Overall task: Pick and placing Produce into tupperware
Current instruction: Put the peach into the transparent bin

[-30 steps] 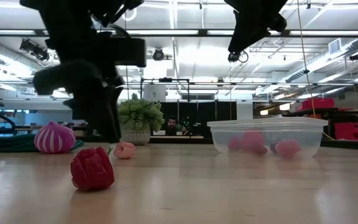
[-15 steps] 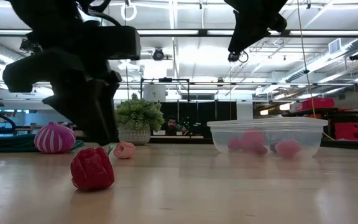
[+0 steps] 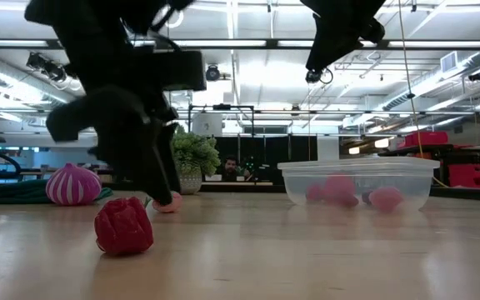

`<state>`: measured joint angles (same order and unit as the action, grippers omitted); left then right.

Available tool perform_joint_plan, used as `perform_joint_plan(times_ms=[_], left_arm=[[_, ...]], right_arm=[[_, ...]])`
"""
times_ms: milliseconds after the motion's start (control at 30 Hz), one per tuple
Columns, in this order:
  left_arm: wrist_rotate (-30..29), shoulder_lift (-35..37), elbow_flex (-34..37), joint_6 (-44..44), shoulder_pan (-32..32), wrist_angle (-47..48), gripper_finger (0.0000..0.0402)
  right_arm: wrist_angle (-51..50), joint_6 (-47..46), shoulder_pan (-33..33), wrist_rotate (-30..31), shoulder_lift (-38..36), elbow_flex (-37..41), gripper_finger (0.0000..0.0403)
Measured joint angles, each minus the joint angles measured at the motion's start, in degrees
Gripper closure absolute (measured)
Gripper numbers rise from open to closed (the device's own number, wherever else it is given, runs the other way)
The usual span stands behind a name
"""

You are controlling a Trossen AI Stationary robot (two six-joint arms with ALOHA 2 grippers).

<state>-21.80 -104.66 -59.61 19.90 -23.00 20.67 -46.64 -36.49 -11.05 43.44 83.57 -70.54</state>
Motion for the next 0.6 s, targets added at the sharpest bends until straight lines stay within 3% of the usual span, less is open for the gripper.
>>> perform_joint_plan(times_ms=[600], left_arm=[[0.3, -2.8, -0.1, 0.5, 0.5, -1.7, 0.0233]], right_arm=[[0.1, 0.1, 0.0, 0.0, 0.0, 0.0, 0.028]])
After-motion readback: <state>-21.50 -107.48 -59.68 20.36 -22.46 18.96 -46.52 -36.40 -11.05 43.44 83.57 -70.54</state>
